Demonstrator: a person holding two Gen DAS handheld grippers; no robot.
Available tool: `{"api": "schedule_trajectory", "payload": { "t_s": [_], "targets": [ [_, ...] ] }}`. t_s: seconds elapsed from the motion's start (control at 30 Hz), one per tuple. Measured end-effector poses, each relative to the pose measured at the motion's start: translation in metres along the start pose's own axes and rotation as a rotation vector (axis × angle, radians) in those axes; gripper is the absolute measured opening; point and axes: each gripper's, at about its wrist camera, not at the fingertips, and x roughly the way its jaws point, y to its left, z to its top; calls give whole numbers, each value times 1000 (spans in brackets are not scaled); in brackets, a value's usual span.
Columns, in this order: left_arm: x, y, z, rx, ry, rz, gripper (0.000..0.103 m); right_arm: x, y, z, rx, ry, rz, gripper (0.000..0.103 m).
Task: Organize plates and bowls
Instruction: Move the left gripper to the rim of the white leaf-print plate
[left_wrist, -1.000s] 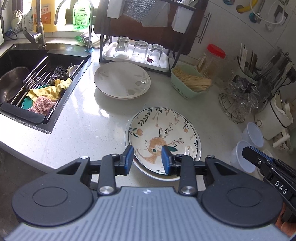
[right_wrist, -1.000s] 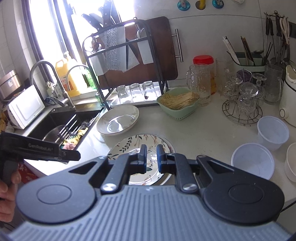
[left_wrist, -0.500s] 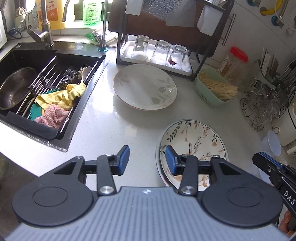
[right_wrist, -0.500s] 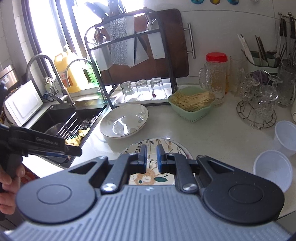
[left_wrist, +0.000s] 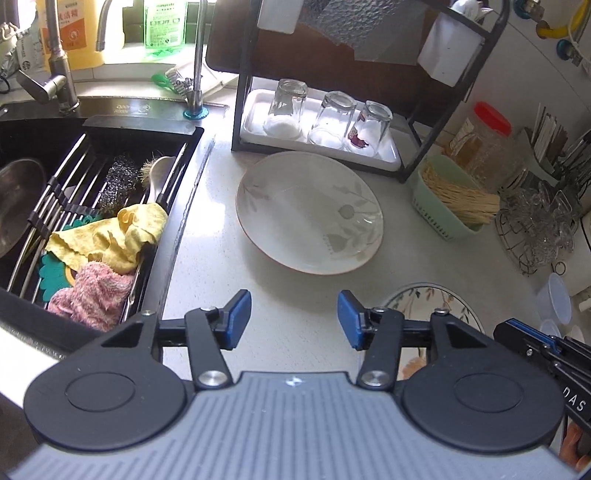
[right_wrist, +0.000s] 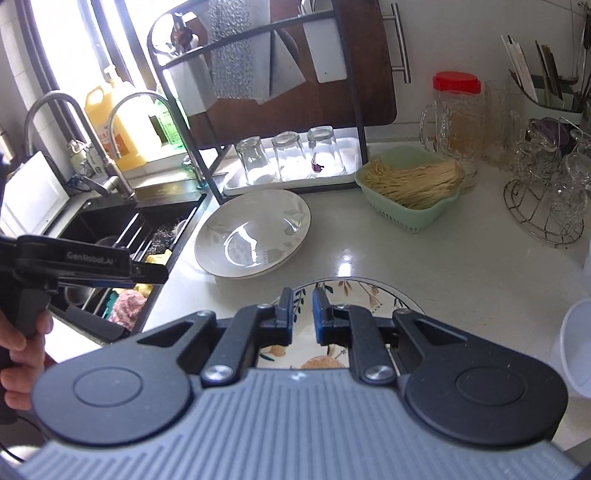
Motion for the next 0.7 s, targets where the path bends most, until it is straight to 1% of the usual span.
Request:
{"api": "schedule_trajectory", "payload": {
  "t_s": [0.1,0.13,0.2,0.33,0.37,0.4,0.43,0.47,0.5,0.57,0.7],
  "targets": [
    [15,15,14,-1,17,-33,58,8,3,14,73,-11,-26,15],
    [19,20,19,1,20,-36,59,11,5,19,84,-17,-37,15],
    [29,28,29,0,27,-55,65,17,10,26,98,-25,-56,15],
    [46,39,49,27,37,-104,66,33,19,34,119,-9,-101,15],
    [49,40,53,38,36,-111,67,36,21,35,115,-2,-111,20],
    [52,42,57,48,38,-116,69,39,23,35,116,3,-118,40],
    [55,44,61,52,41,-121,70,43,25,35,126,4,-127,52],
    [60,46,65,53,47,-130,72,45,27,35,138,3,-133,70],
    [64,48,69,51,55,-138,76,49,28,35,149,7,-137,74],
    [74,54,76,53,72,-151,78,57,29,36,172,24,-134,72],
    [91,60,88,61,84,-170,78,73,28,40,223,51,-130,72]
  ]
}}
